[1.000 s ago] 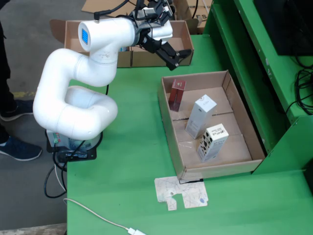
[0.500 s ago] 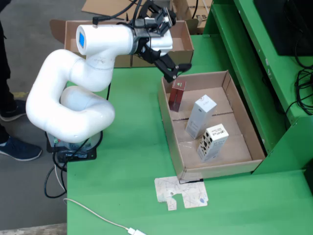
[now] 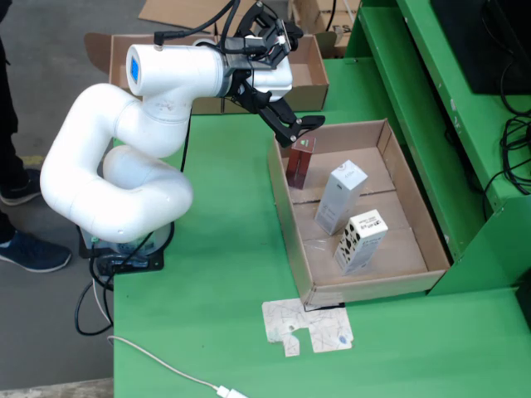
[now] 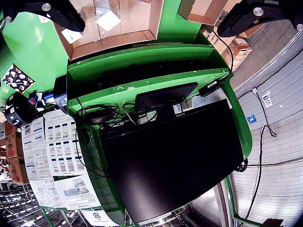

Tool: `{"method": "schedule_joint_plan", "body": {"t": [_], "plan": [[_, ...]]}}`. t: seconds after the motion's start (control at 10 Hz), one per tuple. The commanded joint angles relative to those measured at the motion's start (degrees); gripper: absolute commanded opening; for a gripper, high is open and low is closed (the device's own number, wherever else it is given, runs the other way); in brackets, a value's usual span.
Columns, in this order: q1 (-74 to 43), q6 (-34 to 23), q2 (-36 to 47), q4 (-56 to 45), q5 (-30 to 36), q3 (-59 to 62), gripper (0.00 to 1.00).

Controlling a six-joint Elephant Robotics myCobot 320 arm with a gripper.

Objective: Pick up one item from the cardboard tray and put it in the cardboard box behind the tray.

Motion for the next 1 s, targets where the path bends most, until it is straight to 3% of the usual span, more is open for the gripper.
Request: {"method": "schedule_joint_plan", "body": {"t": [0.0,0.1,0.2,0.3,0.4,0.5,0.6,0.9], "plan": [[-4.5,-2.1,-1.9,4.8,12.5,1.7,1.0],[-3.4,-2.6,-2.7,5.5,4.9,2.5,1.0],[-3.4,-2.6,-2.7,5.5,4.9,2.5,1.0],[-14.9,-5.3,-11.9,17.2,4.9,0.8,1.0],[-29.9,-8.1,-22.4,27.4,17.7,1.8,1.0],[-29.9,-8.1,-22.4,27.4,17.7,1.8,1.0],[-39.2,-9.5,-28.6,31.2,25.7,4.4,1.0],[-54.6,-11.4,-44.2,37.9,37.4,12.8,1.0]]}}
